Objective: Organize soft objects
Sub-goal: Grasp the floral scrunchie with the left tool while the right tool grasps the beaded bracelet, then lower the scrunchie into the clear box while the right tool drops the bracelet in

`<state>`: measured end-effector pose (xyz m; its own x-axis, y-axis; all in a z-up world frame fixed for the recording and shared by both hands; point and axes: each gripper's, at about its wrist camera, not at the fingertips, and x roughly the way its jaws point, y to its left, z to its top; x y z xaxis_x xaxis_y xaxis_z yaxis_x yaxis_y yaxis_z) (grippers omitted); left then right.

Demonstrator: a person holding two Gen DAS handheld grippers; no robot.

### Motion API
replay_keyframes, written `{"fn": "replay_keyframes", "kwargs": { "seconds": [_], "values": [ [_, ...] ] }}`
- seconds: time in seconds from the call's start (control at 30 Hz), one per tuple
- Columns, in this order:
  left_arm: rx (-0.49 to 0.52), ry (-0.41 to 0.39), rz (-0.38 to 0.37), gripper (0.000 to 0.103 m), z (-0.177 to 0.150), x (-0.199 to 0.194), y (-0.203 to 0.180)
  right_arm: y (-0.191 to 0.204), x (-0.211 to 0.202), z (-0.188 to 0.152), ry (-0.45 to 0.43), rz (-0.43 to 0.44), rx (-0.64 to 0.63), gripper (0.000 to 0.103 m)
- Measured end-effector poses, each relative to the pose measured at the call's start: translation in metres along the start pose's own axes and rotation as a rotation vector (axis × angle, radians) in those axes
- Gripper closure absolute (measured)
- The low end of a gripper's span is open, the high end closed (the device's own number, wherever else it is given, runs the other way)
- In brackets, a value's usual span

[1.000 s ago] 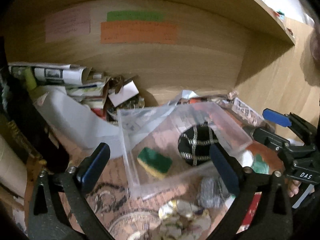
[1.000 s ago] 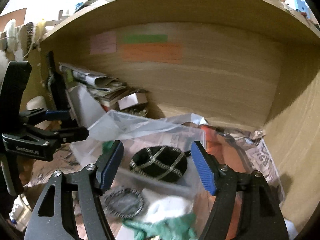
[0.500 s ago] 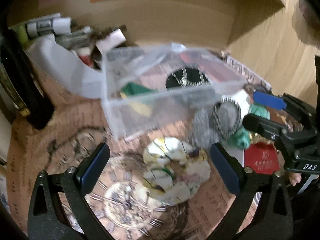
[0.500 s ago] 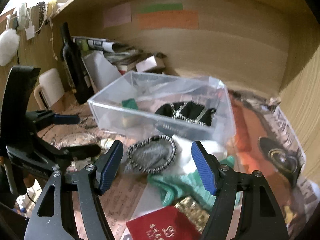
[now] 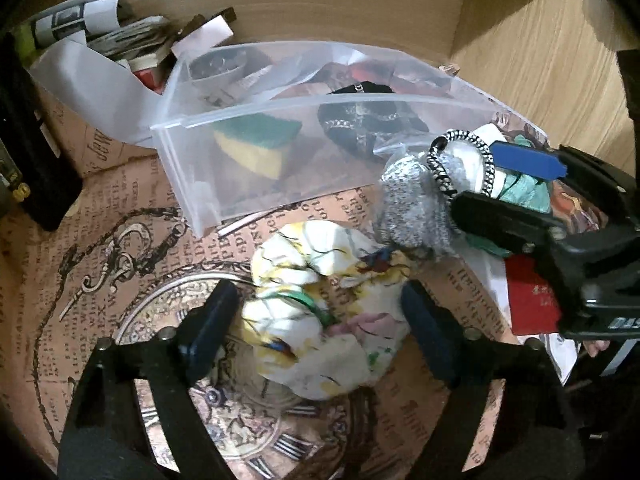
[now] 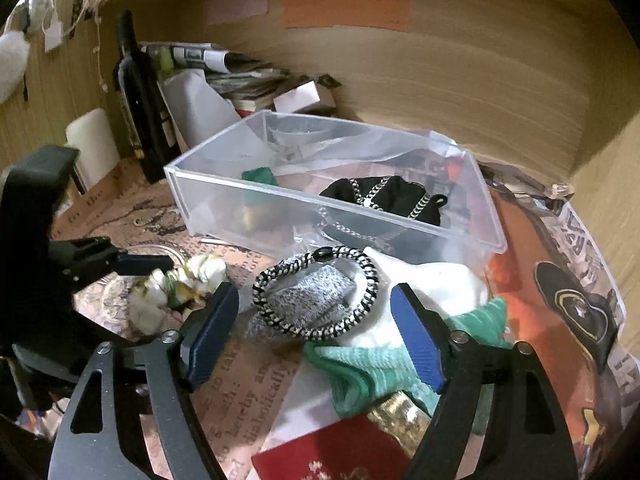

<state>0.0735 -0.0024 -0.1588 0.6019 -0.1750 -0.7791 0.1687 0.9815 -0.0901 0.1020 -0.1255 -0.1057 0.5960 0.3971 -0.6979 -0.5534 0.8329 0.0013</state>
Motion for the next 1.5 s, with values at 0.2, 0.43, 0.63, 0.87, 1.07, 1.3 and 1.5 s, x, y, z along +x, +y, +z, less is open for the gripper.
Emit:
{"fn": "replay_keyframes", "kwargs": {
  "seconds": [0.2,0.43,0.63,0.87,1.07,1.3,1.5],
  "values": [
    [0.009,-0.022,0.009,0.049,-0.006,-0.006,0.005,0.002,0.009,-0.002,0.016,-0.038,-0.021,0.033],
    [-0.001,-0.043,0.005,0.067,-0.003,-0.015,0.013,-0.006,0.004,-0.003,0.013,-0.022,0.004,0.051],
    [0.016,-0.102,0.005,0.070,0.003,-0.031,0.009,-0.010,-0.001,-0.001,0.001,0.003,0.026,0.065],
    [0.029,-0.181,0.003,0.070,0.016,-0.056,0.003,-0.012,-0.013,0.001,-0.031,0.015,0.046,0.069],
    [0.034,-0.252,0.005,0.070,0.033,-0.071,0.003,-0.015,-0.030,0.009,-0.083,0.015,0.053,0.069],
    [0.026,-0.321,0.029,0.070,0.060,-0.079,0.006,-0.021,-0.049,0.028,-0.173,-0.008,0.046,0.069],
    [0.011,-0.342,0.028,0.070,0.080,-0.077,0.011,-0.034,-0.051,0.049,-0.224,-0.039,0.041,0.069]
  ]
}}
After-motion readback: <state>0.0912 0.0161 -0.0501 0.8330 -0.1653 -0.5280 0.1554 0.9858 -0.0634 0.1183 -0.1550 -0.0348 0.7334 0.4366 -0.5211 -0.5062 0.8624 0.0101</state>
